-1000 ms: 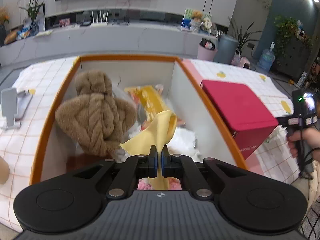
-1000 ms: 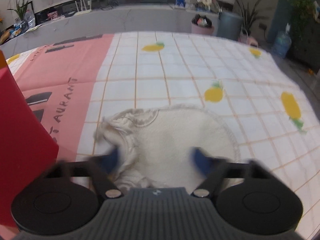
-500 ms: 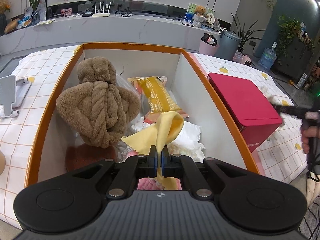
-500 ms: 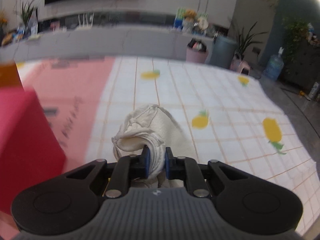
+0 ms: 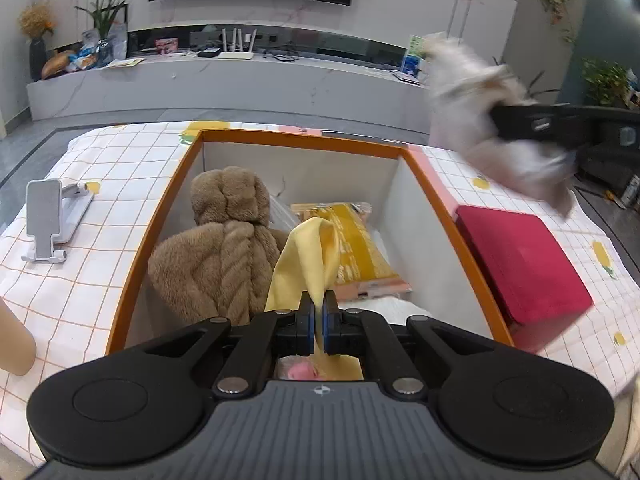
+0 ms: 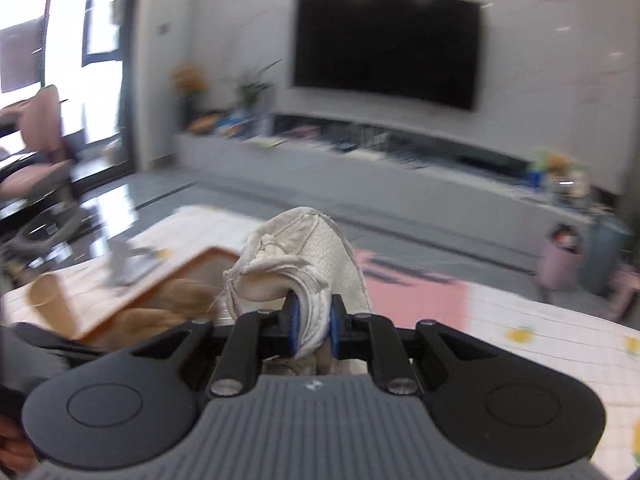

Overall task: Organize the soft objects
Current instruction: 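Open both tools to drop the white towel and yellow cloth into the box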

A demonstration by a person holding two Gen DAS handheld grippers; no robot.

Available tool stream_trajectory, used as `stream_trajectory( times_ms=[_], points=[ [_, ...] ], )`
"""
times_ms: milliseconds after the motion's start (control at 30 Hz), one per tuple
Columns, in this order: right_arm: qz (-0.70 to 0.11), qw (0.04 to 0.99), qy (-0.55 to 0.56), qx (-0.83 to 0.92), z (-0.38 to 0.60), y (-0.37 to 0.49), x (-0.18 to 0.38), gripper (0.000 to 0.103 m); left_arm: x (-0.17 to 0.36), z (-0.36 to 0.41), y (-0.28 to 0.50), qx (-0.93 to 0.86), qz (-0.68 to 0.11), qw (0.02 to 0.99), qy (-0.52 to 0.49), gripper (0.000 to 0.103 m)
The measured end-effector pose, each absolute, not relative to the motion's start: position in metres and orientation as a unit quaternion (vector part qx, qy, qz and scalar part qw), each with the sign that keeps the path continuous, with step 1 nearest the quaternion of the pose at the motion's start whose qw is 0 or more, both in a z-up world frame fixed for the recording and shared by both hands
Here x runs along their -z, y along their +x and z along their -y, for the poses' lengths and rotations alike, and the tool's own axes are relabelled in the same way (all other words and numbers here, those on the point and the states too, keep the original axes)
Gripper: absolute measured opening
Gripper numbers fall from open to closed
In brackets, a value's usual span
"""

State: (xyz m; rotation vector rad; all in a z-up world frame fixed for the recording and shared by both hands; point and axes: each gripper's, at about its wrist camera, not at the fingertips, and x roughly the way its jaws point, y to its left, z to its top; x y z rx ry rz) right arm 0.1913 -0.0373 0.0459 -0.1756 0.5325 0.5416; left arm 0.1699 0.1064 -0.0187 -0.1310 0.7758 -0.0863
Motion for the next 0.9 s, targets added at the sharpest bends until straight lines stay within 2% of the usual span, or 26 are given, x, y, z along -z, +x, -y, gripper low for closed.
stream_trajectory(
  times_ms=[333, 500, 667, 900],
  points=[
    [-0.404, 0.863, -0.114, -0.283, -0.036, 0.251, 0.020, 0.013, 0.029, -0.105, 0.196, 0.011, -0.402, 0.915, -0.028, 0.004],
    [-0.407, 0.870, -0.164, -0.226, -0.034, 0.268, 0.027, 0.013, 0.023, -0.109, 0.199, 0.004, -0.401, 0.916, -0.014, 0.004],
    [-0.463, 0.844, -0.158, -0.218, -0.029, 0.296, 0.045, 0.013, 0.021, -0.112, 0.191, 0.001, -0.398, 0.917, -0.017, 0.004],
    [-0.449, 0.840, -0.237, -0.191, -0.055, 0.298, 0.056, 0.014, 0.029, -0.106, 0.193, 0.017, -0.396, 0.918, -0.020, 0.004]
  ],
)
